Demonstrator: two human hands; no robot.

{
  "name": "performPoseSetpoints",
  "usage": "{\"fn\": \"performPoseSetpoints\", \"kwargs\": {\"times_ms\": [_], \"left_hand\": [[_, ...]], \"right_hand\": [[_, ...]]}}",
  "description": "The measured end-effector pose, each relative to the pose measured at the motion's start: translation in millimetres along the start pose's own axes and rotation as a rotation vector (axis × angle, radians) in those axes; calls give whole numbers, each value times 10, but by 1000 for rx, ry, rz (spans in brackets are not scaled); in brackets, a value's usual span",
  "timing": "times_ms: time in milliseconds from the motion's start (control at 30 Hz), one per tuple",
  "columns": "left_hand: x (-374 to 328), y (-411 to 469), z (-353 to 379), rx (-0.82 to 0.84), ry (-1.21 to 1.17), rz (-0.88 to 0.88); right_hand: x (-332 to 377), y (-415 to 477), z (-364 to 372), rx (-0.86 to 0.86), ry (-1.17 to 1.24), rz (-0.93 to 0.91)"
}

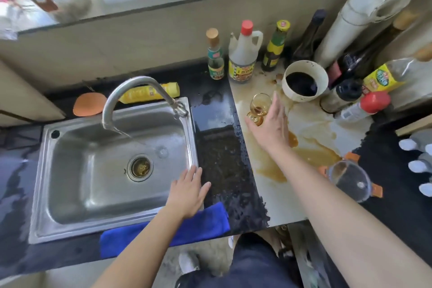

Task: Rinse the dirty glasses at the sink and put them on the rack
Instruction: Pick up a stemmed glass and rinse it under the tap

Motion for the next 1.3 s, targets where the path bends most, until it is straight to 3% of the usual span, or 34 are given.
{"fn": "performPoseSetpoints", "kwargs": {"times_ms": [200, 433, 633, 833, 1067, 1300], "left_hand": [[438, -108, -171, -18, 46, 5], [1531, -32, -541, -182, 69, 22], [2382, -177, -730, -301, 65, 48], [2939, -379, -536, -272, -4, 6], [3117, -423, -388, -290, -84, -54], [2835, -313, -456, -258, -171, -39]], "right_hand": [[371, 48, 141, -96, 72, 6], [1104, -710, 734, -57, 166, -62], [1798, -1294, 1607, 105, 165, -64], [2247, -1438, 2261, 190, 161, -92], [2336, -1311, 2343, 178, 147, -45], [2151, -1281, 2200, 110, 372, 74]]}}
Point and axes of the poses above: each hand's wrist, its own y-axis towards the middle knuckle, its own z-axis out of the palm, x = y × z, the point moved 3 cm from there along y, towards the middle knuckle, and after that the axes turned 7 degrees about y, right-handed, at the moved point
